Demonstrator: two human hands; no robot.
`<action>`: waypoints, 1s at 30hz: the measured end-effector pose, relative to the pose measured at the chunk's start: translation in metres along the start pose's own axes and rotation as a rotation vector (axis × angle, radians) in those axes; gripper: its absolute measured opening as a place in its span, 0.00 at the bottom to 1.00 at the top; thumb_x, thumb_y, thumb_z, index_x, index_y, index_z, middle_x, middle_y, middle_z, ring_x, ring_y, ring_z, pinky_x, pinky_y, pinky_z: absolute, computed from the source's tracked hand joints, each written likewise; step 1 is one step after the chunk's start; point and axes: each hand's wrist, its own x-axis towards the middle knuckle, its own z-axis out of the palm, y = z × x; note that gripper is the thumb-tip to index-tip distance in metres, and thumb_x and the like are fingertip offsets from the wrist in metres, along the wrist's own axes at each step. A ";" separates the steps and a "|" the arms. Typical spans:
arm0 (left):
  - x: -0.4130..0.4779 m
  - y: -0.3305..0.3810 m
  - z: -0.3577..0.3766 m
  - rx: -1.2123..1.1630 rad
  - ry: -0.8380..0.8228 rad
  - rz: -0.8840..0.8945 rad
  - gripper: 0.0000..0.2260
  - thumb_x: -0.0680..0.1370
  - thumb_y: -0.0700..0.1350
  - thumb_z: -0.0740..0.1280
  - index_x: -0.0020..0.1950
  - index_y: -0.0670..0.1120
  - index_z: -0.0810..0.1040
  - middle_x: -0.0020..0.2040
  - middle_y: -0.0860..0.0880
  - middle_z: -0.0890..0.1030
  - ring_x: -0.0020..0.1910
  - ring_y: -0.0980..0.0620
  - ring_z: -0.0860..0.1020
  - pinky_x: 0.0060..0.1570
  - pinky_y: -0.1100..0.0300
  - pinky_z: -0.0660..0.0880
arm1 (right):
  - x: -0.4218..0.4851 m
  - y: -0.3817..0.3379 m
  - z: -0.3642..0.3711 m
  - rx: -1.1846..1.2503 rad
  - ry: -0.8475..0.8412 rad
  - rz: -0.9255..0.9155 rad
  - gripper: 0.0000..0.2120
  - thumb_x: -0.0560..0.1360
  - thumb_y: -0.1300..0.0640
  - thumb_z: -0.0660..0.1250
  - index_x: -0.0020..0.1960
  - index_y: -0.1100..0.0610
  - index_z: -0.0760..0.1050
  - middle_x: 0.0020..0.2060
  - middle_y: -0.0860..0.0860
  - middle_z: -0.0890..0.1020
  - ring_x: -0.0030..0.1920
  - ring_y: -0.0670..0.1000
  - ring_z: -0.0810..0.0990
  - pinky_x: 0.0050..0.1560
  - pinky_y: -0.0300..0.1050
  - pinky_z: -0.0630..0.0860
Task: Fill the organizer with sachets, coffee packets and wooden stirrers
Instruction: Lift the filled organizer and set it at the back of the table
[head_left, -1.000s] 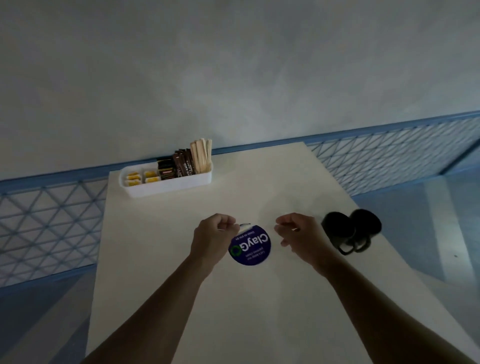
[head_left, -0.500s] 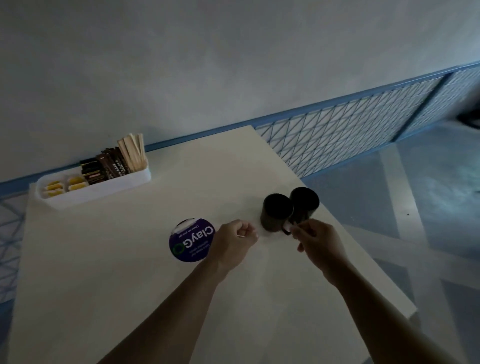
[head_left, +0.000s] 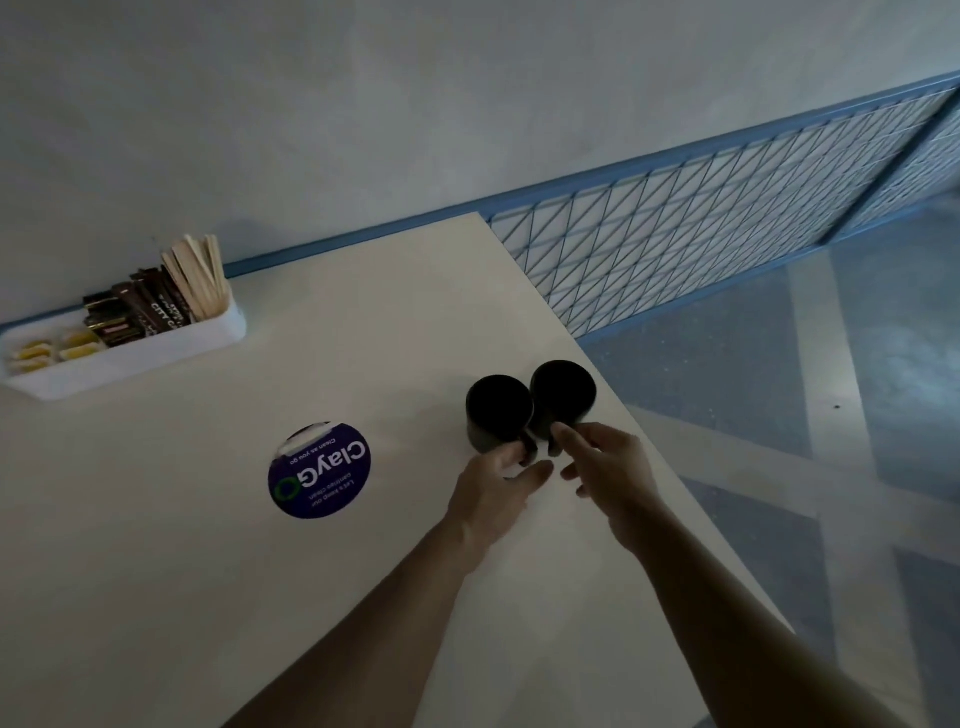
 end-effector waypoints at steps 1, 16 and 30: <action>0.001 0.000 0.004 -0.048 -0.002 -0.006 0.13 0.77 0.54 0.69 0.60 0.54 0.80 0.59 0.55 0.80 0.58 0.53 0.79 0.59 0.49 0.78 | 0.002 0.001 0.000 0.010 -0.026 -0.003 0.11 0.78 0.45 0.69 0.48 0.52 0.83 0.41 0.50 0.86 0.40 0.51 0.85 0.32 0.42 0.76; 0.003 -0.003 -0.008 -0.428 0.439 -0.038 0.10 0.79 0.50 0.66 0.47 0.45 0.83 0.46 0.50 0.84 0.46 0.53 0.84 0.55 0.50 0.80 | 0.014 0.001 0.016 0.057 -0.132 -0.034 0.11 0.80 0.50 0.65 0.46 0.54 0.83 0.39 0.49 0.86 0.38 0.52 0.86 0.48 0.57 0.84; -0.003 0.009 -0.146 -0.456 0.669 -0.001 0.12 0.80 0.48 0.66 0.42 0.42 0.82 0.42 0.49 0.85 0.44 0.52 0.84 0.56 0.51 0.80 | 0.034 -0.085 0.109 0.065 -0.273 -0.104 0.10 0.78 0.55 0.67 0.40 0.57 0.82 0.36 0.52 0.86 0.34 0.53 0.83 0.46 0.57 0.83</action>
